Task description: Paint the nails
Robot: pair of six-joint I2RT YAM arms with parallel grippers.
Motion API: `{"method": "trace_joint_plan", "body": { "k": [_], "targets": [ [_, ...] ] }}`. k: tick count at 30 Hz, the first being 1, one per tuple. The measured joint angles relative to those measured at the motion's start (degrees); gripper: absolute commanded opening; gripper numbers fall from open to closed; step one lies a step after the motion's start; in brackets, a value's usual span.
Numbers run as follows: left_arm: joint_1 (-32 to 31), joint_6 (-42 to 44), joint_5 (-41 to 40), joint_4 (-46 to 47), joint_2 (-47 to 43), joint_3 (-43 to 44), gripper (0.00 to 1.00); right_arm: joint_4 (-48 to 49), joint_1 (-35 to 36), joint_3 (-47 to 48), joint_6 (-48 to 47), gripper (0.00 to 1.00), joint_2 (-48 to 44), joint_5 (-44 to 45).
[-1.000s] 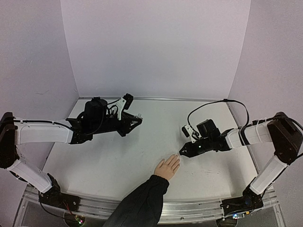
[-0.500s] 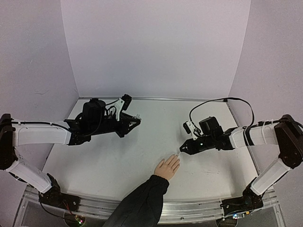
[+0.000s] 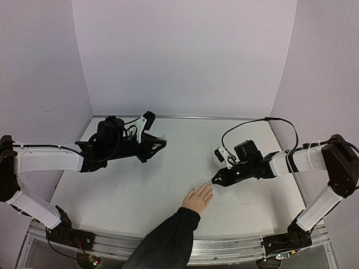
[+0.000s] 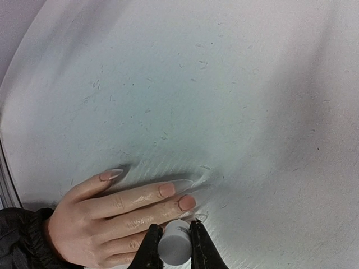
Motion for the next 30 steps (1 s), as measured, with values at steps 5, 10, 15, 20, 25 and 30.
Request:
{"method": "trace_joint_plan", "body": {
  "k": [5,10,15,20,25,30],
  "targets": [
    [0.00,0.00,0.00,0.00,0.00,0.00,0.00,-0.09,0.02,0.00,-0.20,0.00,0.00,0.00],
    [0.00,0.02,0.00,0.00,0.00,0.00,0.00,-0.57,0.26,0.00,-0.22,0.00,0.09,0.17],
    [0.00,0.17,0.00,0.00,0.02,0.00,0.00,-0.74,0.52,0.00,-0.42,0.00,0.39,0.22],
    [0.00,0.20,0.00,0.00,0.02,0.00,0.00,-0.92,0.68,0.00,-0.46,0.00,0.87,0.87],
    [0.00,0.20,0.00,0.00,0.02,0.00,0.00,-1.14,0.83,0.00,-0.46,0.00,1.16,1.77],
    [0.00,0.22,0.00,0.00,0.02,0.00,0.00,-1.18,0.87,0.00,-0.46,0.00,1.16,2.73]
  ]
}}
